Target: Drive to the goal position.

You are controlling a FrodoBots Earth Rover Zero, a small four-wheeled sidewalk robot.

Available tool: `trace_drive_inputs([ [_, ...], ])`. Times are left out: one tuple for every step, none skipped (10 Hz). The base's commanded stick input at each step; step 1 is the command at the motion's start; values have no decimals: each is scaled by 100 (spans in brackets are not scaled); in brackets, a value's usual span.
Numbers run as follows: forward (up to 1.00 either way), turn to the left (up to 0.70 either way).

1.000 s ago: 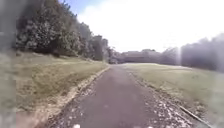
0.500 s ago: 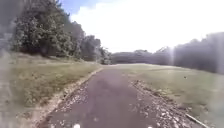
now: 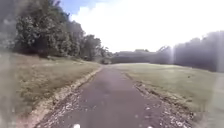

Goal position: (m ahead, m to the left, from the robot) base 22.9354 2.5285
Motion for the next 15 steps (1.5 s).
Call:
trace_drive_inputs([
  [70,0],
  [70,0],
  [70,0],
  [70,0],
  [70,0],
  [70,0],
  [70,0],
  [70,0],
  [70,0],
  [70,0],
  [70,0],
  [70,0],
  [70,0],
  [70,0],
  [70,0],
])
